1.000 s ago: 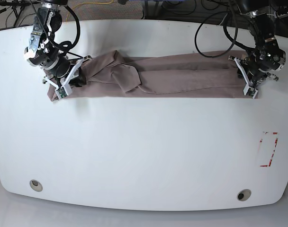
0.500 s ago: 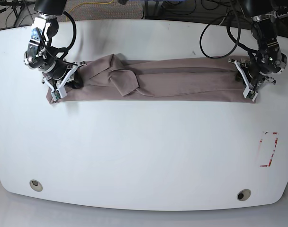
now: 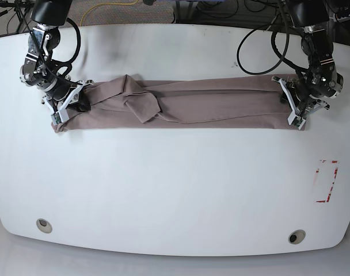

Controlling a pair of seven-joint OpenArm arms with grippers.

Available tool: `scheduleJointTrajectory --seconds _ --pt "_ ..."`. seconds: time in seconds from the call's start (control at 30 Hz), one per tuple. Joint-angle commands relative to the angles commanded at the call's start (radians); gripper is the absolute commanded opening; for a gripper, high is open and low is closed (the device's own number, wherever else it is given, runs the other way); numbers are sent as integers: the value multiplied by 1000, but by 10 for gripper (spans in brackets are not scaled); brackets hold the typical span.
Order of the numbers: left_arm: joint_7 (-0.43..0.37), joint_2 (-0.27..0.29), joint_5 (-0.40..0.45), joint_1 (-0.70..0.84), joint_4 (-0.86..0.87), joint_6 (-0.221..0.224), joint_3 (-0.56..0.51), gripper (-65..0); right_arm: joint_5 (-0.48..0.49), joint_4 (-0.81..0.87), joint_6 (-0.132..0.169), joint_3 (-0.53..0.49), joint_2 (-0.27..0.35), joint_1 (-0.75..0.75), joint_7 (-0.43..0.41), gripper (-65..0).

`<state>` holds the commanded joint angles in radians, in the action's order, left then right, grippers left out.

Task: Fold the T-shirt properly
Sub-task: 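Pull both grippers apart to straighten the folded shirt strip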

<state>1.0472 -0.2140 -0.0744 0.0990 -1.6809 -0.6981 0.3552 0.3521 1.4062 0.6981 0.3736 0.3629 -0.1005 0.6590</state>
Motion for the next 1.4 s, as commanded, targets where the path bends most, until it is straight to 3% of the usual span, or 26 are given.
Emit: scheduleJointTrajectory --seconds 0.17,0.3,0.53,0.87,1.2,1.4 --pt "3 15 -34 2 -77 0 72 -276 -6 66 0 0 -9 -5 17 -588" --pt "26 14 -97 0 -103 0 106 -240 2 112 0 0 -11 -5 64 -588" --pt "74 -29 -167 -20 -107 0 109 -242 2 226 0 0 -20 -8 127 -588" --pt "72 -51 -170 0 -109 0 230 -243 -9 451 0 0 -120 -15 295 -590" --pt "69 -77 -173 21 -109 0 272 -243 -9 534 0 -8 -184 -40 368 -590" --pt "69 -77 -175 23 -109 0 275 -243 -9 534 0 -9 -187 -49 371 -590"
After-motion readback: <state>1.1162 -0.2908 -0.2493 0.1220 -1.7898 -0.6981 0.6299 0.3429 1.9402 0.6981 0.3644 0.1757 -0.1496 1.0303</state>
